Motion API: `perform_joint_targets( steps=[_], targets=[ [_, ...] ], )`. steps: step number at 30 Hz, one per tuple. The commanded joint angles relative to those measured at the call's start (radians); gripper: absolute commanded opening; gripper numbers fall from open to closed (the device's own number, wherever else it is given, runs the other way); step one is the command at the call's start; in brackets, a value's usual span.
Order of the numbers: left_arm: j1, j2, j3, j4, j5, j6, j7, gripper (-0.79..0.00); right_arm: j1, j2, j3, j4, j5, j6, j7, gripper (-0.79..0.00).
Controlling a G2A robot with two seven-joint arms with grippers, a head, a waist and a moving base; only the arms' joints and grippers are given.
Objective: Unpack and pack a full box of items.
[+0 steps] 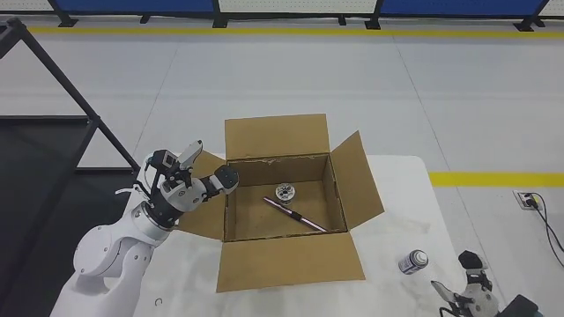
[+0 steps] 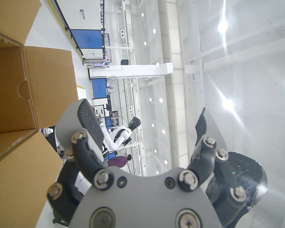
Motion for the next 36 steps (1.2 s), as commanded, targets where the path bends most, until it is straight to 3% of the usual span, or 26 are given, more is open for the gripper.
perform_joint_targets(
  steps=[1, 21, 24, 27, 32, 36],
  targets=[
    [0.000, 0.000, 0.000, 0.000, 0.000, 0.000, 0.000, 0.000, -0.056, 0.004, 0.022, -0.088, 0.104, -0.082, 0.083, 0.000],
    [0.000, 0.000, 0.000, 0.000, 0.000, 0.000, 0.000, 0.000, -0.062, 0.005, 0.025, -0.113, 0.127, -0.096, 0.103, 0.000],
    [0.012, 0.001, -0.006, -0.018, 0.006, -0.005, 0.010, 0.000, -0.109, 0.007, 0.046, -0.266, 0.066, -0.006, 0.089, 0.000],
    [0.042, 0.004, -0.032, -0.050, 0.011, -0.018, 0.017, 0.000, -0.158, 0.009, 0.061, -0.442, 0.005, 0.063, 0.161, 0.000],
    [0.118, 0.009, -0.091, -0.101, 0.003, -0.050, 0.016, 0.000, -0.186, 0.013, 0.027, -0.740, -0.042, 0.059, 0.388, 0.000],
    [0.194, 0.013, -0.148, -0.131, 0.000, -0.088, 0.025, 0.000, -0.165, 0.007, -0.042, -0.917, -0.026, 0.144, 0.596, 0.000]
  ],
)
